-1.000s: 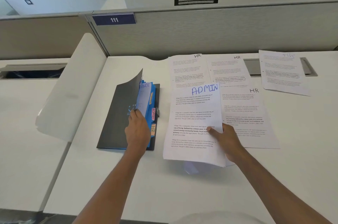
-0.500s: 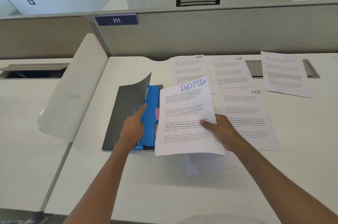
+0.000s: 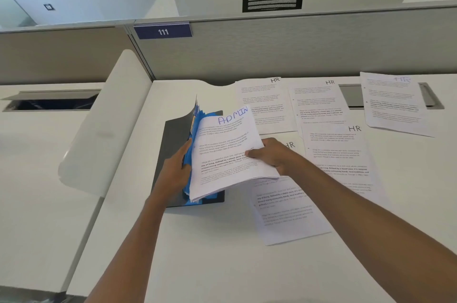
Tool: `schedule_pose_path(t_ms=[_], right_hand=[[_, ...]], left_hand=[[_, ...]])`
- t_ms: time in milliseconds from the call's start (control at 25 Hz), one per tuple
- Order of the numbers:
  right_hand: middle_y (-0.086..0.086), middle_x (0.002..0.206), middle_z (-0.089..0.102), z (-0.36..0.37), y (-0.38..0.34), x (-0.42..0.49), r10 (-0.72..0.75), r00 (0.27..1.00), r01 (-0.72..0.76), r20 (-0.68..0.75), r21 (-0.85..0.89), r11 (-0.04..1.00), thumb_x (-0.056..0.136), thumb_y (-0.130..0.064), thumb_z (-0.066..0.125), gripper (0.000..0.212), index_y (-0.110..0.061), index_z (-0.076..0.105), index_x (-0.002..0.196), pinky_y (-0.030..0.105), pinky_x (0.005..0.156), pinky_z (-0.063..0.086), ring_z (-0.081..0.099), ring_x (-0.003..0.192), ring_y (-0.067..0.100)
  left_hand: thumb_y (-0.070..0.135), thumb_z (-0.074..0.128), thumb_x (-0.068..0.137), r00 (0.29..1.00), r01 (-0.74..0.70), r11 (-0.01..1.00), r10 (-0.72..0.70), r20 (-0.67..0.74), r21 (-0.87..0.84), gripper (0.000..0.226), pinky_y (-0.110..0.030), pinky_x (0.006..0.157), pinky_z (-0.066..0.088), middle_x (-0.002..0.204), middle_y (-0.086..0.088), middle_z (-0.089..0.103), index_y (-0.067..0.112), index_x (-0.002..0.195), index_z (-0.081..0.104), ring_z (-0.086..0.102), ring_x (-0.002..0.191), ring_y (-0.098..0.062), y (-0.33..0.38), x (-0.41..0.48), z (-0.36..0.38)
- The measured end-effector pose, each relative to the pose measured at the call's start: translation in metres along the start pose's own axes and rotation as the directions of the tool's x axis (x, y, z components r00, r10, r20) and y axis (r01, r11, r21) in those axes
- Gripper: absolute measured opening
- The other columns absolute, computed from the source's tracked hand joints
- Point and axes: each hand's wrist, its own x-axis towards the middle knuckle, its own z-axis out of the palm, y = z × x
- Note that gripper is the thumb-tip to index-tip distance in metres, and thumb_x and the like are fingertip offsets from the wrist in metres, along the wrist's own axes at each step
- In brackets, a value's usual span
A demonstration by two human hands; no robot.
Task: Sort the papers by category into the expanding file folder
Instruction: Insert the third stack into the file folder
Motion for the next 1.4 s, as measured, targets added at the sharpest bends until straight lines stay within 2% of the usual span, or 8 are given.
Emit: schedule_pose_path(t_ms=[120,240,400,560,680,1040,1240,1400], right_hand=[[0.016,0.118,0.074,-0.008,-0.019,0.002,-0.156,0.982,0.163,-0.111,0.052,0.985,0.092,-0.007,0.072,0.031,0.000,0.066,0.122,0.030,0.066,0.062,0.075,0.084,0.019],[0.011,0.112,0.076,-0.031,-0.037,-0.005,-0.182,0.964,0.216,-0.193,0.171,0.961,0.092,-0.011,0.073,0.031,-0.004,0.069,0.122,0.022,0.060,0.059,0.075,0.079,0.014],[0.005,0.106,0.077,-0.042,-0.038,-0.012,-0.146,0.979,0.148,-0.145,0.003,0.989,0.092,-0.014,0.075,0.029,-0.008,0.069,0.120,0.021,0.056,0.057,0.075,0.078,0.014],[0.004,0.098,0.078,-0.037,-0.026,-0.005,-0.042,0.995,0.018,-0.092,-0.242,0.970,0.087,-0.019,0.079,0.027,-0.014,0.071,0.112,0.034,0.067,0.063,0.076,0.082,0.022],[0.008,0.100,0.077,-0.021,-0.015,0.008,-0.026,0.995,-0.010,-0.093,-0.364,0.931,0.086,-0.017,0.078,0.028,-0.010,0.071,0.112,0.042,0.082,0.063,0.076,0.087,0.028],[0.009,0.115,0.070,0.021,-0.014,0.028,-0.283,0.925,0.172,-0.252,-0.384,0.907,0.093,-0.009,0.069,0.030,-0.002,0.066,0.122,0.029,0.072,0.052,0.066,0.094,0.025],[0.012,0.112,0.072,0.040,-0.008,0.034,-0.431,0.860,0.250,-0.275,-0.510,0.823,0.097,-0.011,0.061,0.022,-0.002,0.069,0.116,0.028,0.073,0.050,0.062,0.085,0.021],[0.008,0.114,0.072,0.055,0.000,0.032,-0.460,0.851,0.285,-0.252,-0.513,0.810,0.100,-0.012,0.058,0.024,-0.003,0.068,0.120,0.025,0.073,0.048,0.062,0.087,0.018]], left_hand=[[0.001,0.041,0.100,1.000,0.002,1.000,-0.002,0.008,-0.001,0.075,-0.028,0.053,0.049,0.080,-0.009,0.060,0.040,0.163,0.031,0.054,0.060,-0.020,-0.005,0.004,-0.003],[0.002,0.039,0.101,0.999,-0.006,1.000,0.006,0.032,-0.007,0.072,-0.030,0.057,0.061,0.098,0.004,0.069,0.047,0.157,0.036,0.071,0.084,-0.025,-0.004,0.007,-0.003],[0.002,0.042,0.106,1.000,-0.021,0.998,0.022,0.018,-0.051,0.069,-0.014,0.051,0.053,0.095,0.019,0.059,0.049,0.154,0.024,0.065,0.077,-0.006,0.008,0.000,-0.001],[0.000,0.040,0.104,1.000,0.005,0.999,-0.005,-0.004,-0.040,0.070,-0.014,0.046,0.045,0.083,0.010,0.060,0.048,0.154,0.027,0.057,0.061,-0.010,0.010,0.003,0.005],[0.003,0.042,0.106,0.999,0.041,0.998,-0.040,0.029,-0.046,0.068,-0.026,0.050,0.057,0.088,0.005,0.063,0.039,0.163,0.029,0.066,0.070,-0.022,0.009,0.004,0.006],[0.011,0.047,0.108,0.996,0.045,0.999,-0.047,0.070,0.025,0.071,-0.040,0.067,0.065,0.100,-0.006,0.067,0.041,0.166,0.019,0.073,0.087,-0.029,0.009,0.003,0.006],[0.009,0.045,0.108,0.998,0.038,0.996,-0.042,0.049,0.081,0.068,-0.023,0.059,0.056,0.086,0.004,0.058,0.036,0.166,0.020,0.065,0.072,-0.015,0.016,0.002,0.004],[0.011,0.044,0.108,0.998,0.018,0.996,-0.023,0.062,0.091,0.068,-0.024,0.060,0.055,0.092,0.009,0.059,0.039,0.165,0.019,0.067,0.074,-0.015,0.022,0.001,0.001]])
